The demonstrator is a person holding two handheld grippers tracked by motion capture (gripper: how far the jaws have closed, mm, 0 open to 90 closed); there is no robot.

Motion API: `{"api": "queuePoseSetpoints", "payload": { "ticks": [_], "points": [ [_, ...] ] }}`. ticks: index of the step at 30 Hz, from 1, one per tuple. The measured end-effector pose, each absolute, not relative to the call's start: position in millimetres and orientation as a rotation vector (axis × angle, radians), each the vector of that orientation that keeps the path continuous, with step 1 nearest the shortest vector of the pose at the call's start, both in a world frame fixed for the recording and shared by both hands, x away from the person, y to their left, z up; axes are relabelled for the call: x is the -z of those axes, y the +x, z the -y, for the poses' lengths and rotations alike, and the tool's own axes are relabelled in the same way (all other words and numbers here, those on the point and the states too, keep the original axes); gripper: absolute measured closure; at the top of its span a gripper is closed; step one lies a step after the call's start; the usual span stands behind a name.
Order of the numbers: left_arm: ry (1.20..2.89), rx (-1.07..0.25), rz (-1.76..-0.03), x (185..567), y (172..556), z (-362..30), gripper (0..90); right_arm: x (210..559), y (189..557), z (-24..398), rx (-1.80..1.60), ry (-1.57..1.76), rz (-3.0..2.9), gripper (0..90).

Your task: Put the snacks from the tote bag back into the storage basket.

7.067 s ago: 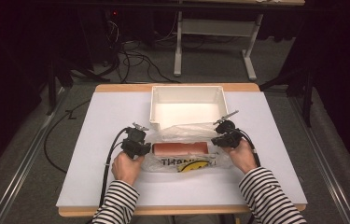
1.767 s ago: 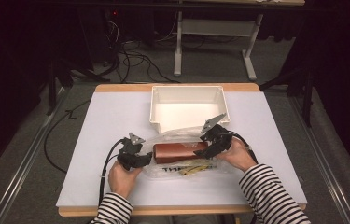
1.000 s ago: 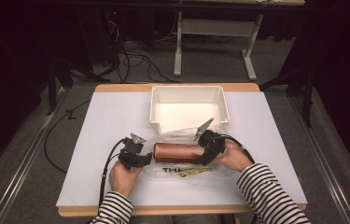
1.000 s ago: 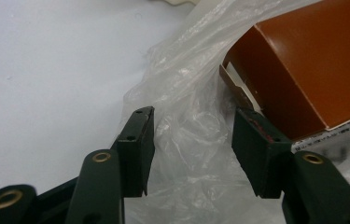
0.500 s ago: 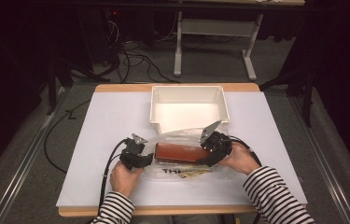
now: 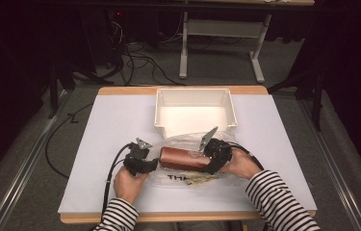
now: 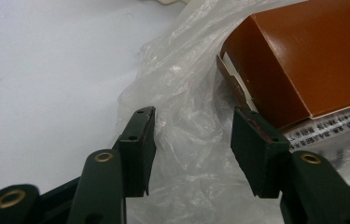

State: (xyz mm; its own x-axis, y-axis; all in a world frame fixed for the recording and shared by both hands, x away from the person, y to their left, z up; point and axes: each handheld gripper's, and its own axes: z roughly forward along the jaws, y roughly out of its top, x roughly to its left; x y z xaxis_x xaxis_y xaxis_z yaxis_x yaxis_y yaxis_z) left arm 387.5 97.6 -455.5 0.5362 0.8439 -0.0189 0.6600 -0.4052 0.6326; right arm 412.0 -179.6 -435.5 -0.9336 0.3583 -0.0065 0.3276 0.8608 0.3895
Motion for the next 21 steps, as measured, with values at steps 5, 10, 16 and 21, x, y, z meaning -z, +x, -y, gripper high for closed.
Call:
{"api": "queuePoseSetpoints", "payload": {
  "ticks": [5,10,16,21],
  "points": [
    [2.178,-0.418,-1.213,456.7,387.0,-97.9,50.5,437.2,412.3,177.5,-0.582,0.525,-2.955,33.2],
    [2.185,-0.411,-1.223,460.9,387.6,-98.5,50.0,436.2,409.3,177.3,-0.584,0.534,-2.965,36.1],
    [2.181,-0.417,-1.223,461.6,386.3,-99.3,48.2,434.7,406.0,176.9,-0.588,0.524,-2.975,37.3],
    [2.172,-0.416,-1.222,462.3,383.2,-101.9,47.9,428.2,402.3,179.5,-0.646,0.533,-2.973,37.6]
  ]
}}
